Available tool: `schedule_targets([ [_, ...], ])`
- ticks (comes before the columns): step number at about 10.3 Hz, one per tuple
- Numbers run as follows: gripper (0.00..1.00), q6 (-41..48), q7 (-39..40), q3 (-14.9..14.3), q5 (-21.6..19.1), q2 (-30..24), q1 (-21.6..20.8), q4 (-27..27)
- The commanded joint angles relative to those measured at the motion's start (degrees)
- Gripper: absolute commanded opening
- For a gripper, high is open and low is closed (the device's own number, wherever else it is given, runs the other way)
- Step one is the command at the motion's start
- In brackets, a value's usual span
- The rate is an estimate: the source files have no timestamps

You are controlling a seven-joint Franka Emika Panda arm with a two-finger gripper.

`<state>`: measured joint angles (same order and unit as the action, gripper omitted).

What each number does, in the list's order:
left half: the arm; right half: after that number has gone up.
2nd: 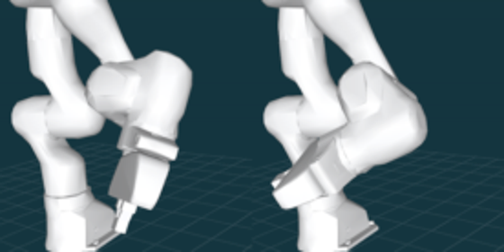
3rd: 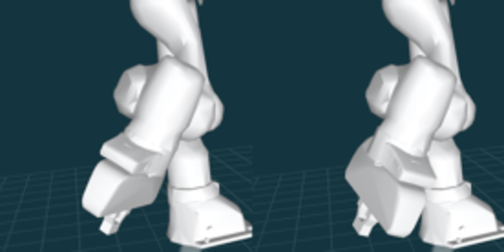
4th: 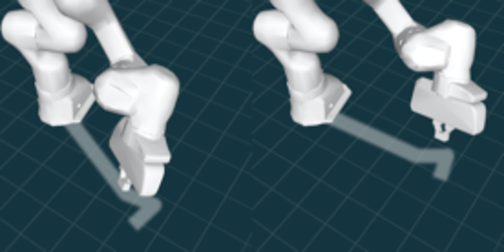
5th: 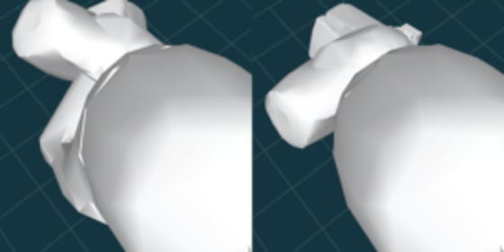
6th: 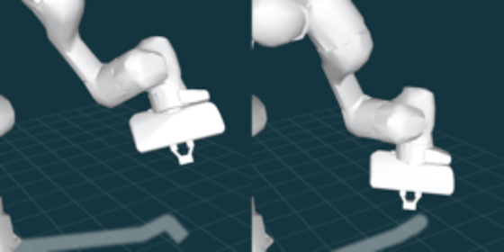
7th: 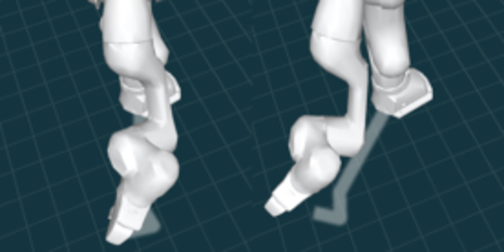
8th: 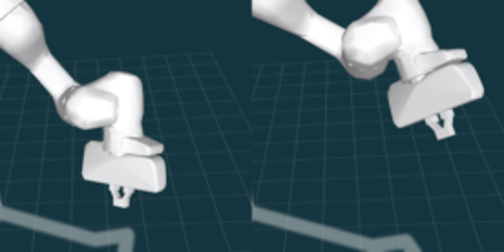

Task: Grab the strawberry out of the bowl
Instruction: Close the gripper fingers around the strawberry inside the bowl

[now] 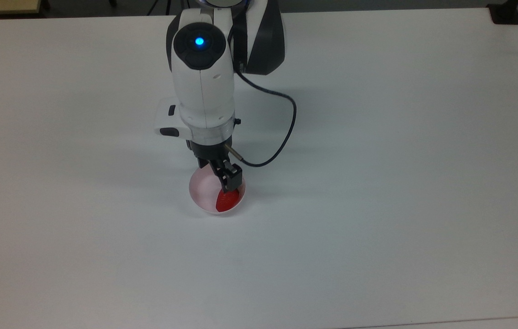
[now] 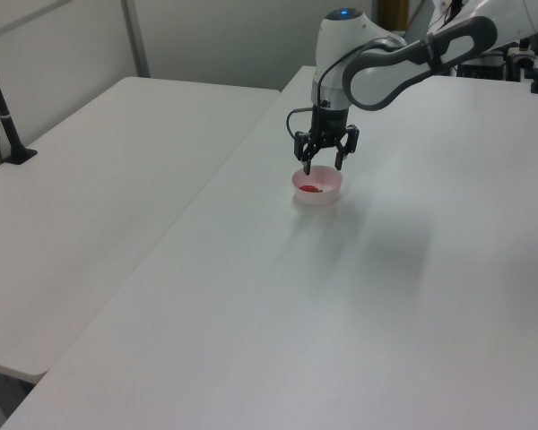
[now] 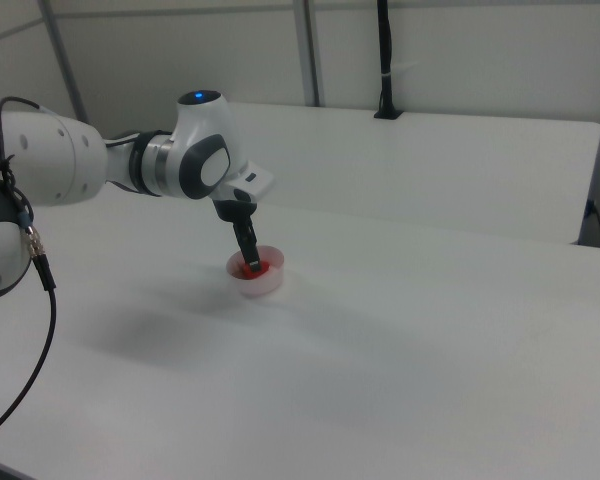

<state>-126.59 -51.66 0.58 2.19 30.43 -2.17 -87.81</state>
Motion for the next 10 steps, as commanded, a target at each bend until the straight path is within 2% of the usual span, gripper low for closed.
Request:
schedule_targets([
  [1,0.73,-2.08,-2.39,-0.49,-0.52,0.95,-0.37,0.62],
  [4,0.67,-4.17,-2.74,-0.32,-0.69,2.62,-0.46,0.62],
  [9,0.67,-6.48,-4.32,0.12,-0.08,4.38,-0.73,0.45],
  [10,0.58,-6.13,-4.06,0.12,0.27,4.12,-0.73,0.27],
])
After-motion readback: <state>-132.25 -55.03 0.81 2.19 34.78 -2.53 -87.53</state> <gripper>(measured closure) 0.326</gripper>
